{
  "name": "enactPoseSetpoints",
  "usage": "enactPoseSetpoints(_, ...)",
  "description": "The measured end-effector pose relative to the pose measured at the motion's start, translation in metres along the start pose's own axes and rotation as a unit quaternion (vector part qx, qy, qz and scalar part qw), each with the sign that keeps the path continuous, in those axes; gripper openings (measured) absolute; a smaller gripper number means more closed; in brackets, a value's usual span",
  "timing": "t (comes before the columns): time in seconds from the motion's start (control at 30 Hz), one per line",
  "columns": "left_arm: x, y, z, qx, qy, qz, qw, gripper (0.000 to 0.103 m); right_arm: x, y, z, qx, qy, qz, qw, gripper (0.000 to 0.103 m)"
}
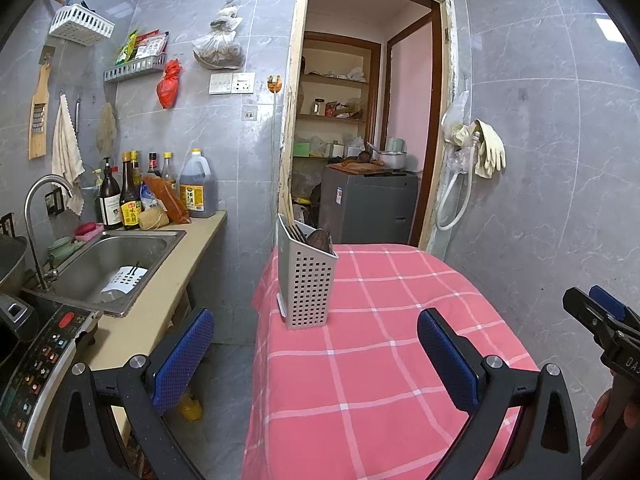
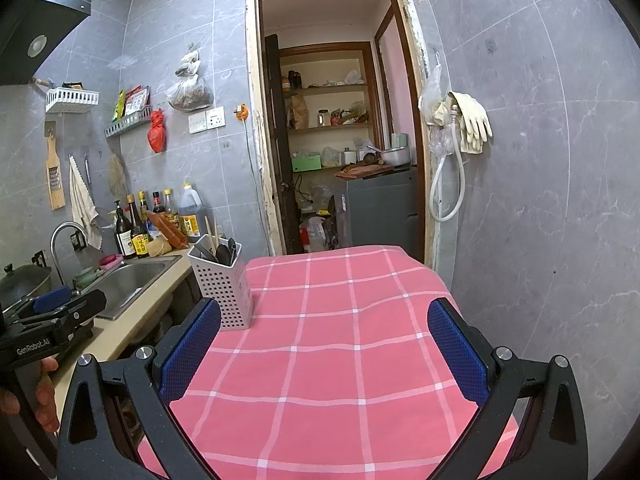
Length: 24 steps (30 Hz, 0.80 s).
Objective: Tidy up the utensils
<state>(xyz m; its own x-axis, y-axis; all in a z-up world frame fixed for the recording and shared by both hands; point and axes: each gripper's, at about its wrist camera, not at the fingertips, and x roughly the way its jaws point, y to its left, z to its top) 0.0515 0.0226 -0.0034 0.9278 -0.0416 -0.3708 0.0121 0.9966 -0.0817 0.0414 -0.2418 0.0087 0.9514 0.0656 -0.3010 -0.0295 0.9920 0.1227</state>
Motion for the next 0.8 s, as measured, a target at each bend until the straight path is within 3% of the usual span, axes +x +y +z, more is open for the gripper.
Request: enactPoseSetpoints(0.8, -0.003, -0.002, -0.003, -0.001, 0.004, 0.003, 1.0, 0.102, -0.002, 0.004, -0.008, 0.003, 0.005, -0.004, 1.0, 0.102)
